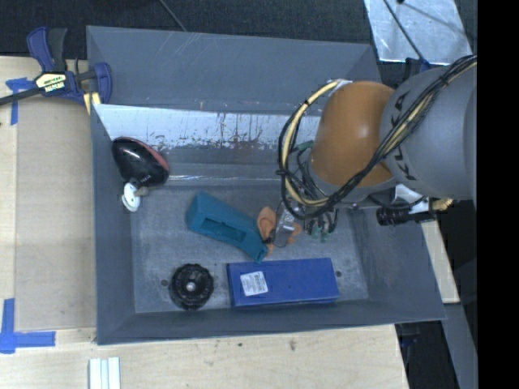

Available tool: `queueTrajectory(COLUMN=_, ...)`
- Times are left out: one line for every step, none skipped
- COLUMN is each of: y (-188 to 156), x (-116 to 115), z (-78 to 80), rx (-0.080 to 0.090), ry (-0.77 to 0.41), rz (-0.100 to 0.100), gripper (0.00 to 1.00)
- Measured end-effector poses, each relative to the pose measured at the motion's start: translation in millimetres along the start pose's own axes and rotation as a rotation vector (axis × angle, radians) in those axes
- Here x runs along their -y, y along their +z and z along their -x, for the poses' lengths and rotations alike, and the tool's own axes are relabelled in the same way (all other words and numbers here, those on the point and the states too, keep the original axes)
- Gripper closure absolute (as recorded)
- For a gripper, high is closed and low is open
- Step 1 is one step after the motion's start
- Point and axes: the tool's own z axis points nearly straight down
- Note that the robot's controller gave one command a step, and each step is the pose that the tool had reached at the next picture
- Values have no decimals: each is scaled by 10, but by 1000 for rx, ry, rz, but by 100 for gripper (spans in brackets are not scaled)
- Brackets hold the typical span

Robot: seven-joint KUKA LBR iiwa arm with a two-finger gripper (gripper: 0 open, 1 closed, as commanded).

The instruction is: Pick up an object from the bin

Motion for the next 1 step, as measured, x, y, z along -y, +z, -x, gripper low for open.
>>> queueTrajectory(y=108, x=155, z=-157, rx=3, ry=-15, rz=1, gripper=100)
